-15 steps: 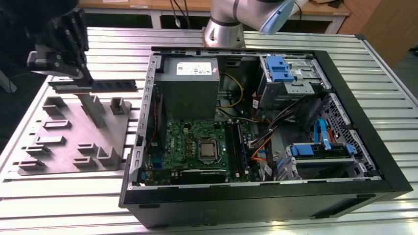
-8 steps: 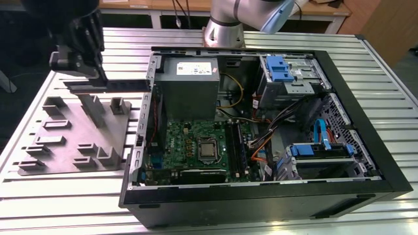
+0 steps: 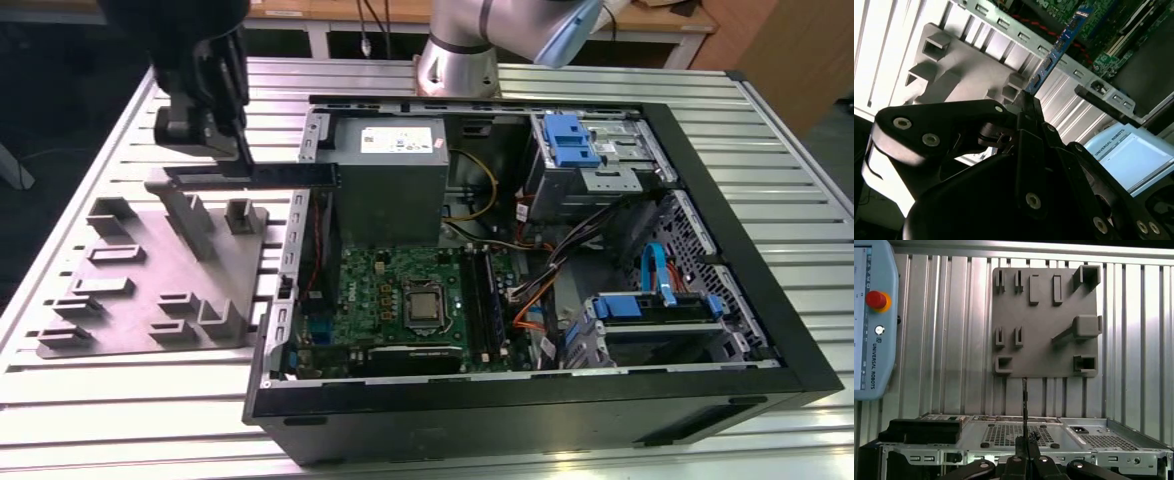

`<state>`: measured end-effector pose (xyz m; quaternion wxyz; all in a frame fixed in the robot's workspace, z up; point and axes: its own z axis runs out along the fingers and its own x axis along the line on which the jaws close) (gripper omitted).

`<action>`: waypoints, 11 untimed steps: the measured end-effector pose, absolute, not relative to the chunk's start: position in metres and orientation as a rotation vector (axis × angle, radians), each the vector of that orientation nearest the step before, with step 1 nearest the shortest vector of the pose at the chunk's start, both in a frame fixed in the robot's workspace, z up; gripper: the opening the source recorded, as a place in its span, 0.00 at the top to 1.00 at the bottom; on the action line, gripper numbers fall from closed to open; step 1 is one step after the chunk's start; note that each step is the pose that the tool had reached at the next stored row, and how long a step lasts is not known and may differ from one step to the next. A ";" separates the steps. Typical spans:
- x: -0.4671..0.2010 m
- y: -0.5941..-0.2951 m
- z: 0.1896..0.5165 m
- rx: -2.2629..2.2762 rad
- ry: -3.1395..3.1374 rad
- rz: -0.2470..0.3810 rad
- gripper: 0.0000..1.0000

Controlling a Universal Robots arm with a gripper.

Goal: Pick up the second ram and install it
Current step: 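Pick up the second ram and move it above second insertion slot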

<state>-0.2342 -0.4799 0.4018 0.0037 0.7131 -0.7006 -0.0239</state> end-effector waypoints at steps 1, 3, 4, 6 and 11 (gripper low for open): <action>-0.232 -0.480 0.402 2.235 -2.196 -0.075 0.89; -0.228 -0.480 0.402 2.235 -2.196 -0.075 0.89; -0.228 -0.480 0.402 2.235 -2.196 -0.075 0.89; -0.225 -0.480 0.402 2.235 -2.196 -0.075 0.89; -0.216 -0.480 0.402 2.235 -2.196 -0.075 0.89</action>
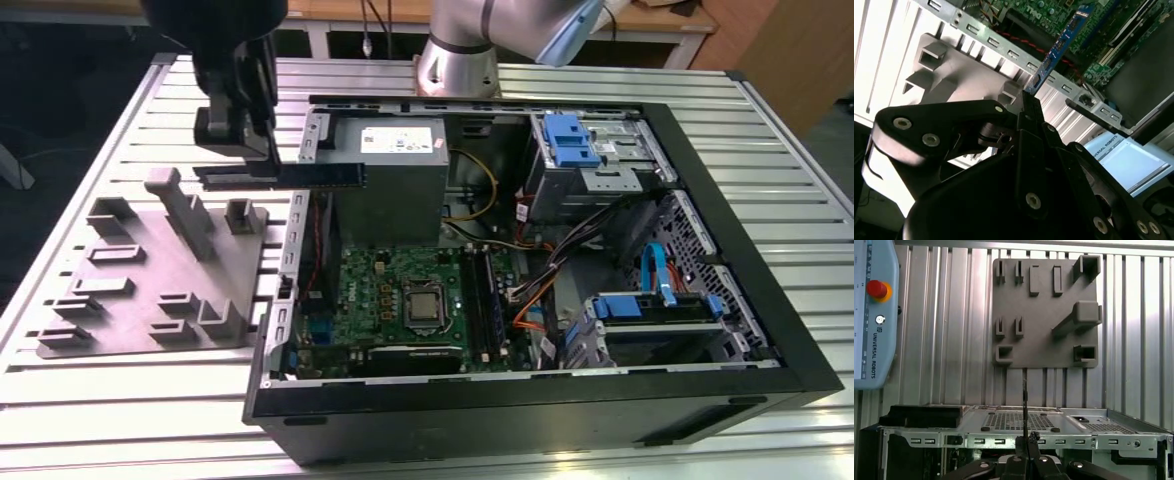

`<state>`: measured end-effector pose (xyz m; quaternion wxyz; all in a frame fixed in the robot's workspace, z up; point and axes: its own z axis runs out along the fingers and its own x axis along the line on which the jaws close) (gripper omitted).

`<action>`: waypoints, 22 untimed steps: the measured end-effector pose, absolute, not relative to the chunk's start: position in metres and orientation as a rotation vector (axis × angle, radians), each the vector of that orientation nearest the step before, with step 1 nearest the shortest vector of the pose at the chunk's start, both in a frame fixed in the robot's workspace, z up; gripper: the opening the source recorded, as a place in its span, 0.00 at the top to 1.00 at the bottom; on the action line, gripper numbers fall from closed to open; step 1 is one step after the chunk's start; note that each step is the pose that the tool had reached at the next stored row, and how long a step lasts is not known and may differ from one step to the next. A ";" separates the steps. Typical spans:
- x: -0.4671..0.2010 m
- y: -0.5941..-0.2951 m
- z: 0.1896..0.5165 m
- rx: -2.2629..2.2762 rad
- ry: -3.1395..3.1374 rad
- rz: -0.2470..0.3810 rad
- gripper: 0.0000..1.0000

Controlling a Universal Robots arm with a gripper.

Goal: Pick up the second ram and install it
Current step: 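Pick up the second ram and move it above second insertion slot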

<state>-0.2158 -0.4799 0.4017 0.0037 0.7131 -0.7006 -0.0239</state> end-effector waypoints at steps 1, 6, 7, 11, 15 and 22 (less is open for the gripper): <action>-0.213 -0.480 0.402 2.235 -2.196 -0.075 0.89; -0.202 -0.480 0.401 2.235 -2.196 -0.075 0.89; -0.199 -0.480 0.401 2.235 -2.196 -0.075 0.89; -0.188 -0.480 0.401 2.235 -2.196 -0.075 0.89; -0.177 -0.480 0.401 2.234 -2.197 -0.075 0.89; -0.161 -0.480 0.400 2.234 -2.197 -0.075 0.89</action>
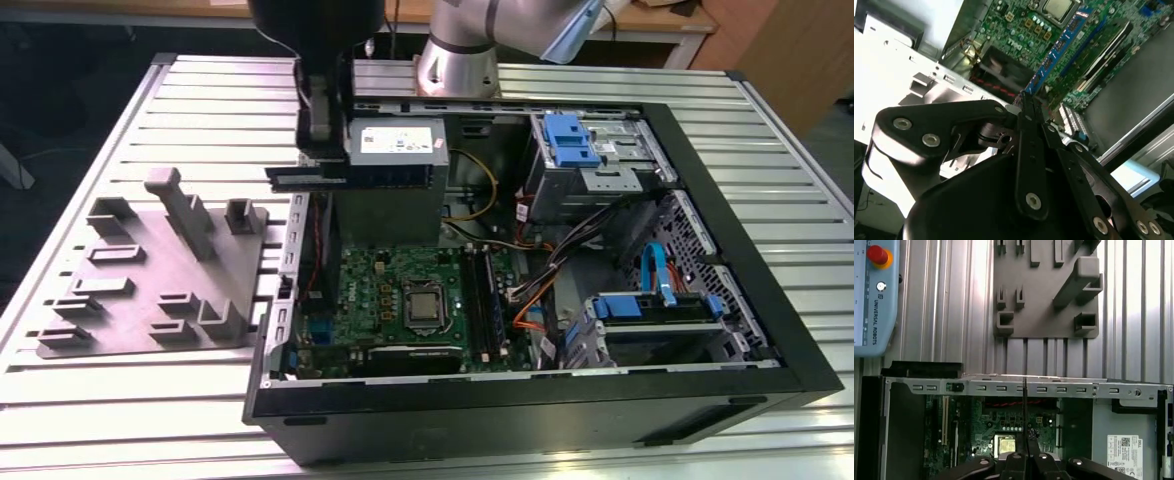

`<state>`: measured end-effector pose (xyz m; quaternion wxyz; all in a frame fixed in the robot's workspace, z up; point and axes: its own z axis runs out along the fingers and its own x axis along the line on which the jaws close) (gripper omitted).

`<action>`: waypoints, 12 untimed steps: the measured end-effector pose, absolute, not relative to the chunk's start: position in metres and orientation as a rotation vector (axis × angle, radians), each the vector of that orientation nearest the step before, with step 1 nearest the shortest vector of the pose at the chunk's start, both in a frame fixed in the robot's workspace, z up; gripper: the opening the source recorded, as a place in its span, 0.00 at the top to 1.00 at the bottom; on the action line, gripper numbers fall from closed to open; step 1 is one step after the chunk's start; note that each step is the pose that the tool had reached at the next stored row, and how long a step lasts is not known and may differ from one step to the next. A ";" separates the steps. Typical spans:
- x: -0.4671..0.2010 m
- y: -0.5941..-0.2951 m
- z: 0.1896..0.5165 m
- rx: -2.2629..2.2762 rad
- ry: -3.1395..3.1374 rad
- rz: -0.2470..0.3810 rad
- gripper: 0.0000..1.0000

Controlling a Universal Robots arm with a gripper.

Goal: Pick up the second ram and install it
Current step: 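Pick up the second ram and move it above second insertion slot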

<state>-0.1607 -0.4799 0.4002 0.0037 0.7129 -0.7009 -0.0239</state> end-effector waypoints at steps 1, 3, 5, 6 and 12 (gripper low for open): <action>-0.158 -0.480 0.400 2.234 -2.197 -0.075 0.89; -0.153 -0.480 0.400 2.234 -2.197 -0.075 0.89; -0.147 -0.480 0.399 2.234 -2.197 -0.075 0.89; -0.144 -0.480 0.399 2.234 -2.197 -0.075 0.89; -0.130 -0.480 0.398 2.234 -2.197 -0.075 0.89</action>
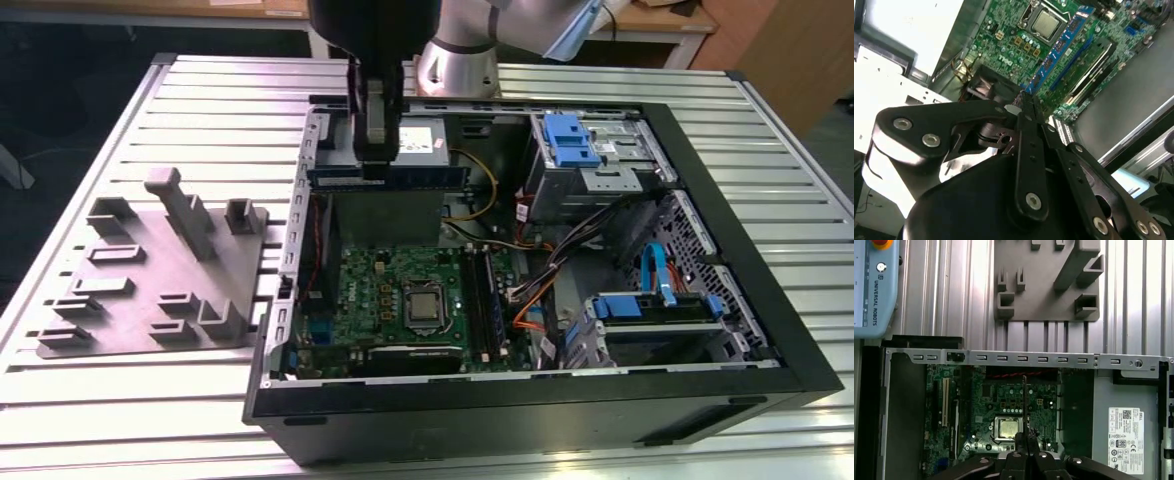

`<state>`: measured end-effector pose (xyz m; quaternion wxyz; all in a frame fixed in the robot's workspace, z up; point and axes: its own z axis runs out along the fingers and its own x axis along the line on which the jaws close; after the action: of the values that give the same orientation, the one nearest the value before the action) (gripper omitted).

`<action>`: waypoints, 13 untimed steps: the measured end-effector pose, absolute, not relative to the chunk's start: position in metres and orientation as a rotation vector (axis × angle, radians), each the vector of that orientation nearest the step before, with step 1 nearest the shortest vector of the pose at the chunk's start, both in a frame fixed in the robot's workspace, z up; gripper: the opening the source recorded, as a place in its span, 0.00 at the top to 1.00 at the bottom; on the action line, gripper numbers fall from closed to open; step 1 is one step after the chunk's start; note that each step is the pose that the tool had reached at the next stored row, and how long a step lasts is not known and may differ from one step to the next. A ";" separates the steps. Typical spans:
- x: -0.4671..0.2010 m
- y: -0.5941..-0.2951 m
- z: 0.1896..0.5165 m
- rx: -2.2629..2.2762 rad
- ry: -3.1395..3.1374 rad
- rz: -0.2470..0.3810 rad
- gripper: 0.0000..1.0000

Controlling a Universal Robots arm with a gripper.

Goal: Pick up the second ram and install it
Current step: 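Pick up the second ram and move it above second insertion slot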

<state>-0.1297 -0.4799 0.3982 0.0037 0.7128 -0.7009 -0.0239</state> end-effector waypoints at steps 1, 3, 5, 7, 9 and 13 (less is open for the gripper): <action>-0.129 -0.480 0.398 2.234 -2.197 -0.075 0.89; -0.128 -0.480 0.398 2.234 -2.197 -0.075 0.89; -0.128 -0.480 0.398 2.234 -2.197 -0.075 0.89; -0.128 -0.480 0.398 2.234 -2.197 -0.075 0.89; -0.128 -0.480 0.398 2.234 -2.197 -0.075 0.89; -0.128 -0.480 0.398 2.234 -2.197 -0.075 0.89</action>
<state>-0.1283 -0.4799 0.3981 0.0037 0.7128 -0.7009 -0.0239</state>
